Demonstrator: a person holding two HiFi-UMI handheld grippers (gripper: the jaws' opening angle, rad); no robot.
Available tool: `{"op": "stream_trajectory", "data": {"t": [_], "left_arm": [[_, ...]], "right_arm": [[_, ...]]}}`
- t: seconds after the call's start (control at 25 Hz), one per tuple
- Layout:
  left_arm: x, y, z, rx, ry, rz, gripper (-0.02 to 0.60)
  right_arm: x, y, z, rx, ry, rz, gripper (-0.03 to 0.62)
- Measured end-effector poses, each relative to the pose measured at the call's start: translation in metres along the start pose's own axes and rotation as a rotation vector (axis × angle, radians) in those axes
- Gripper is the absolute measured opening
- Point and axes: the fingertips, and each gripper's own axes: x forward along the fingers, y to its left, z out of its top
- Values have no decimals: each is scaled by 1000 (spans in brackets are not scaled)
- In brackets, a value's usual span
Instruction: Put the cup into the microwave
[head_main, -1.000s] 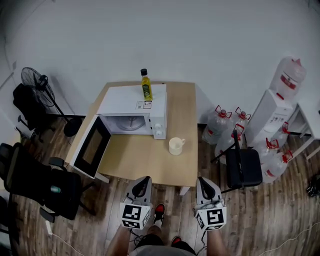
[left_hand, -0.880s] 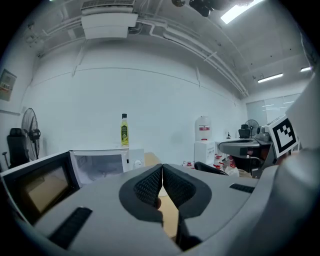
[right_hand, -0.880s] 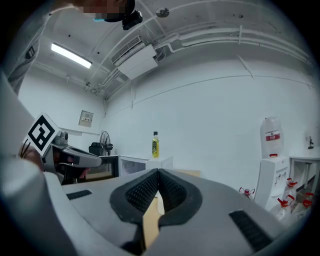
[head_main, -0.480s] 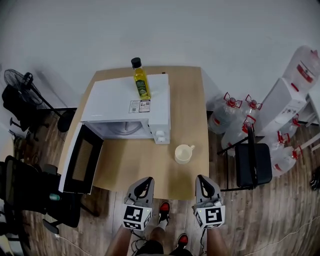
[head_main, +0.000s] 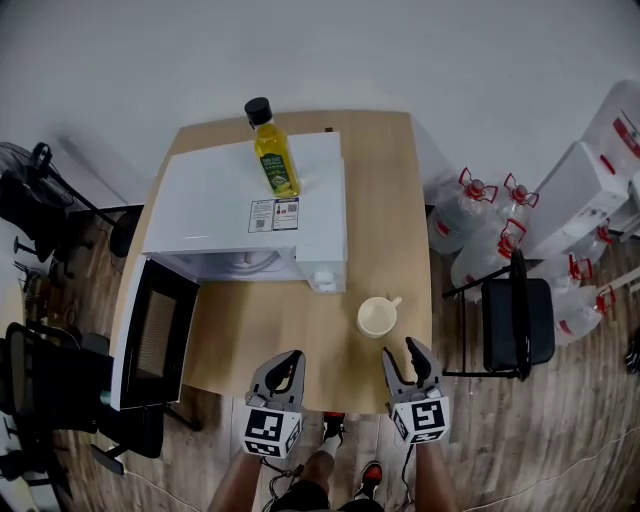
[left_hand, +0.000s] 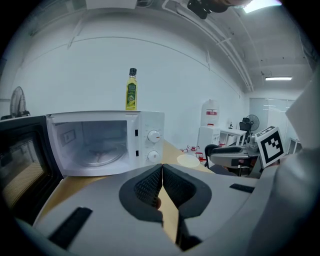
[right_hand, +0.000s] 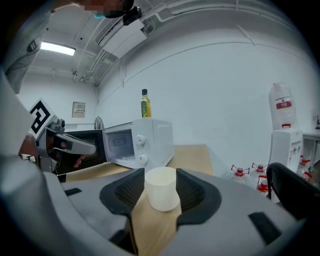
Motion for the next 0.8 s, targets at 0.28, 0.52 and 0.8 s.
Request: {"op": "stream_trajectory", "data": {"t": [0.28, 0.52, 0.8], "left_arm": [[18, 13, -10, -5, 23, 6, 25], [31, 22, -21, -5, 49, 9, 25], [39, 36, -32, -16, 76, 25, 25]], "right_arm": [[39, -5, -28, -13, 50, 24, 345], [68, -9, -43, -24, 70, 36, 375], [90, -5, -45, -53, 66, 68, 390]]}}
